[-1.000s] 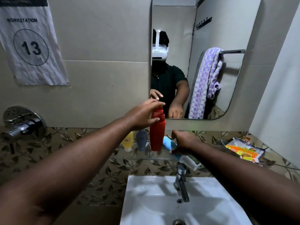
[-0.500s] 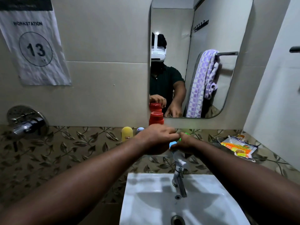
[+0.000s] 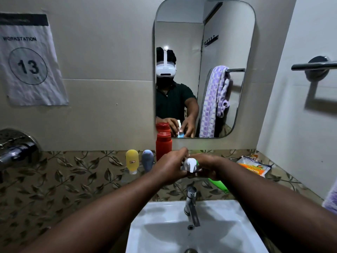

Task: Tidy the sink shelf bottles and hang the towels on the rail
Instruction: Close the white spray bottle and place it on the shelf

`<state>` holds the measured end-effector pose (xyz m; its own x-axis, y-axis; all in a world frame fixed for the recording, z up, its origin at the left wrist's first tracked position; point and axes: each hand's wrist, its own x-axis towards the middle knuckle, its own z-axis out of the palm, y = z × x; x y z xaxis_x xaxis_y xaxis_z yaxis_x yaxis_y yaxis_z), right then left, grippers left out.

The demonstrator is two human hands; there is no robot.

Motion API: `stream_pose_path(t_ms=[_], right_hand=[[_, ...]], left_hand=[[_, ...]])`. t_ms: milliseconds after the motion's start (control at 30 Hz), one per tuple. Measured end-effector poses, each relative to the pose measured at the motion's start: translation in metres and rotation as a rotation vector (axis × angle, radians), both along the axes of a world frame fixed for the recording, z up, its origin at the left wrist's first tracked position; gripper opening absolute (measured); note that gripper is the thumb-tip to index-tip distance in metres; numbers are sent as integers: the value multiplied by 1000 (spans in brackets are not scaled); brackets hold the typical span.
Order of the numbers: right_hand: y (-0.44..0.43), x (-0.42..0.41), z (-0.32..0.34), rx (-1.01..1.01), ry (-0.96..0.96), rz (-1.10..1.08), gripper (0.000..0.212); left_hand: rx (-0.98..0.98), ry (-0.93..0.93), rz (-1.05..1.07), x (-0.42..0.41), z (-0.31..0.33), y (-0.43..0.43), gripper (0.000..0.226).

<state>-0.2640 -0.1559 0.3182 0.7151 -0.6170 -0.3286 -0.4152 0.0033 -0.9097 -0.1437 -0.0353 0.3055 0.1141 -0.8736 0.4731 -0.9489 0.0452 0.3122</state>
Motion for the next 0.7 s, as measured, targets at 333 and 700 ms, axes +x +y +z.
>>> stream_pose_path(t_ms=[333, 700], right_hand=[[-32, 4, 5, 110, -153, -117, 31], [-34, 16, -11, -536, -58, -81, 52]], left_hand=[[-9, 170, 70, 12, 13, -23, 27], [-98, 227, 270, 8, 0, -45, 24]])
